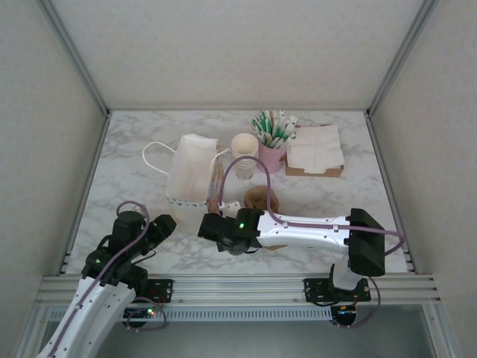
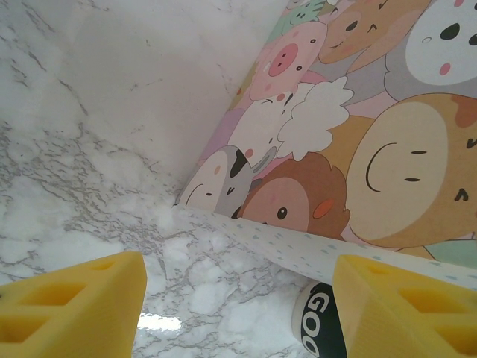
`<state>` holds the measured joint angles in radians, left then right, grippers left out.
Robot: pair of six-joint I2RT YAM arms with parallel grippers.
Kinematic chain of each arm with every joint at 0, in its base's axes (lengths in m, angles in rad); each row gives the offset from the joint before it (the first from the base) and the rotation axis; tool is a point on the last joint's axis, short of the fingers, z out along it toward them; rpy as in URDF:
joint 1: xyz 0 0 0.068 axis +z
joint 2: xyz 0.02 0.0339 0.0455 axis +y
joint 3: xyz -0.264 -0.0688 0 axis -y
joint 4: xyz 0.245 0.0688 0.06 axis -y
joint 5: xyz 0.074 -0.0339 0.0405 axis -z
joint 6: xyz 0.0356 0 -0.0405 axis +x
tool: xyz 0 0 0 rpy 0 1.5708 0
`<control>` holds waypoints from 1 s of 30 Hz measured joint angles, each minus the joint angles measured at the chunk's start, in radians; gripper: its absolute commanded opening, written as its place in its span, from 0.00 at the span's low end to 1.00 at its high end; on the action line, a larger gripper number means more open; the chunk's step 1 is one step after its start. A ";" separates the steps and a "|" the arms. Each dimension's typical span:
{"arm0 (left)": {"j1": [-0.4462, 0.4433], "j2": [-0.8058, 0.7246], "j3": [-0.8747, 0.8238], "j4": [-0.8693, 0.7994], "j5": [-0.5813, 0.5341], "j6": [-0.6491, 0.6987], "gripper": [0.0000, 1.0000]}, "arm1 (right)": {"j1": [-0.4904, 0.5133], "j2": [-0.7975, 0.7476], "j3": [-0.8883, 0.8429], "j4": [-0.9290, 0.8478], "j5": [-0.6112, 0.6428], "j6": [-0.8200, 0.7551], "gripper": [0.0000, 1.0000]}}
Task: Pack the takeout coffee
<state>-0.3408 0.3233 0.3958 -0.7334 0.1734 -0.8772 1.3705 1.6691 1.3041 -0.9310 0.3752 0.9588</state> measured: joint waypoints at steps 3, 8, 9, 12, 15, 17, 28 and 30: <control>0.000 0.000 0.000 0.000 0.000 0.000 0.67 | 0.002 -0.001 0.005 -0.003 0.004 0.000 0.70; 0.000 0.000 0.000 0.000 0.000 -0.003 0.67 | 0.002 -0.012 0.018 -0.007 0.003 -0.004 0.72; 0.000 0.000 0.000 0.000 0.000 -0.003 0.67 | 0.002 -0.012 0.020 -0.010 0.002 -0.005 0.73; 0.000 0.000 0.000 0.000 0.000 -0.003 0.67 | 0.002 -0.011 0.027 -0.022 -0.002 -0.007 0.75; 0.000 0.000 0.000 0.000 0.000 -0.003 0.67 | 0.002 -0.011 0.032 -0.034 -0.006 -0.013 0.76; 0.000 0.000 0.000 0.000 0.000 -0.003 0.67 | 0.002 -0.011 0.037 -0.045 -0.009 -0.018 0.77; 0.000 0.000 0.000 0.000 0.000 -0.003 0.67 | 0.003 -0.013 0.059 -0.055 -0.008 -0.040 0.80; 0.000 0.000 0.000 0.000 0.000 -0.003 0.67 | 0.003 -0.013 0.059 -0.053 -0.008 -0.045 0.80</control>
<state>-0.3408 0.3233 0.3958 -0.7338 0.1734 -0.8806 1.3735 1.6566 1.3632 -0.9836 0.3676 0.9142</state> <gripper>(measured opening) 0.671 0.795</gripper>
